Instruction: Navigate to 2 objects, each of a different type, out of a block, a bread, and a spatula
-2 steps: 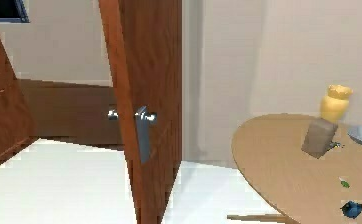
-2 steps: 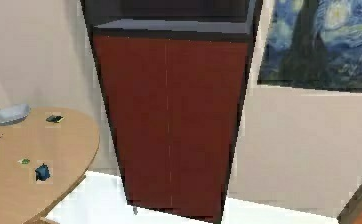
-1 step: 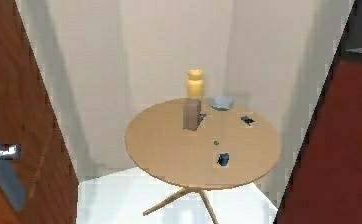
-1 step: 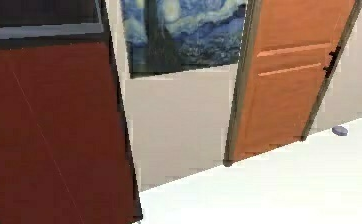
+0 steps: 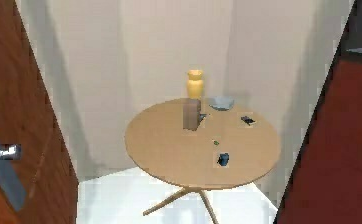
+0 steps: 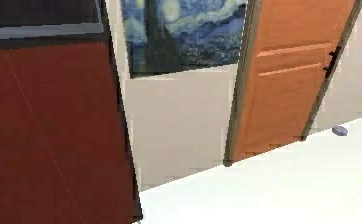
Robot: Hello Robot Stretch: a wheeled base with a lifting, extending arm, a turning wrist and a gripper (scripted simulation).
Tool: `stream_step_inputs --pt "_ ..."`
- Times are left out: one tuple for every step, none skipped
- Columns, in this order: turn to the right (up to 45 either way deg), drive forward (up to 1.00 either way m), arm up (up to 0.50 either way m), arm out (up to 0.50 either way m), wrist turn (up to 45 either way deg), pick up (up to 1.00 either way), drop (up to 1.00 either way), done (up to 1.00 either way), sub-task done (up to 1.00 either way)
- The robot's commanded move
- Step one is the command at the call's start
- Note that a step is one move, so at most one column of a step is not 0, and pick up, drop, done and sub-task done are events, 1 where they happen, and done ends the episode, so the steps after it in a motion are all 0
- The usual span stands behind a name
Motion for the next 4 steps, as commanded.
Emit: stream_step_inputs --pt "-45.0 0.0 0.0 0.0 0.0 0.0 0.0 0.0 0.0" --pt "-45.0 0.0 0.0 0.0 0.0 0.0 0.0 0.0 0.0" --pt "-27.0 0.0 0.0 0.0 0.0 0.0 0.0 0.0 0.0" --pt "0.0 1.0 0.0 0.0 0.0 0.0 0.0 0.0 0.0"
